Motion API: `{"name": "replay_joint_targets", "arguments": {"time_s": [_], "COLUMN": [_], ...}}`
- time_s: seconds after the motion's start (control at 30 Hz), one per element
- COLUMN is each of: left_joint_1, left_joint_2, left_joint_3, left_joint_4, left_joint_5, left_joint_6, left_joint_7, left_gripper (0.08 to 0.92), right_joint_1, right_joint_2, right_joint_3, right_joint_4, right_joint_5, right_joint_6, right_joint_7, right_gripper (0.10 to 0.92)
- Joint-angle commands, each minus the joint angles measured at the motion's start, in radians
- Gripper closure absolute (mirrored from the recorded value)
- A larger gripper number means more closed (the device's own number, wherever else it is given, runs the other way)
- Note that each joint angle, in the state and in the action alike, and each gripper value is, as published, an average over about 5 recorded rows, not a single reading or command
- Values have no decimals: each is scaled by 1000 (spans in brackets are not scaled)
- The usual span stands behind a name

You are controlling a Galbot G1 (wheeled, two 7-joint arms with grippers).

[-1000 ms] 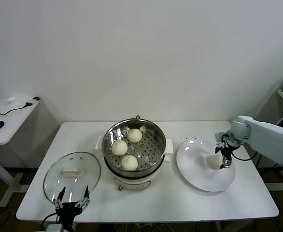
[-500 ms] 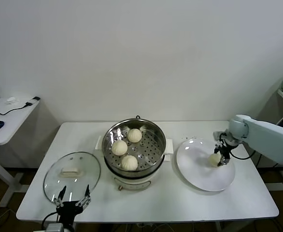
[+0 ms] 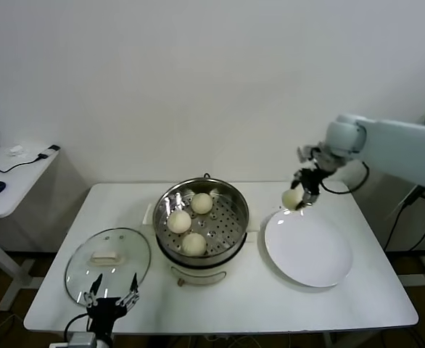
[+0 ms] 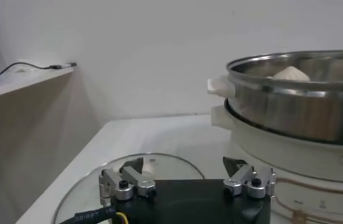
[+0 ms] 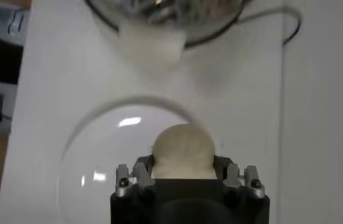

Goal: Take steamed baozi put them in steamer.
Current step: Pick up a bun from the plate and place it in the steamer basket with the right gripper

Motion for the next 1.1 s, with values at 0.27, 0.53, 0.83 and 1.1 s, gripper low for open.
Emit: {"name": "replay_joint_targets", "arguments": {"time_s": [0.27, 0.53, 0.83, 1.1], "left_joint_1": [-3, -1, -7, -8], "left_joint_2": [2, 0, -2, -2], "left_joint_3": [-6, -7, -6, -8], "left_joint_4": [-16, -8, -9, -4], "left_joint_5": [-12, -14, -15, -15], "left_joint_6": [-1, -7, -2, 0], "left_joint_7": [0, -2, 1, 2], "left_gripper": [177, 177, 177, 177], "right_joint_1": [86, -90, -196, -217], "right_joint_2": [349, 399, 392, 392], "right_joint_3": [-28, -31, -17, -10], "right_joint_4": [110, 16, -66, -90], "right_joint_5": [319, 189, 99, 80], "right_joint_6": [-104, -105, -102, -99], "right_joint_7": [114, 135, 141, 136], "right_gripper": [372, 372, 372, 365]}}
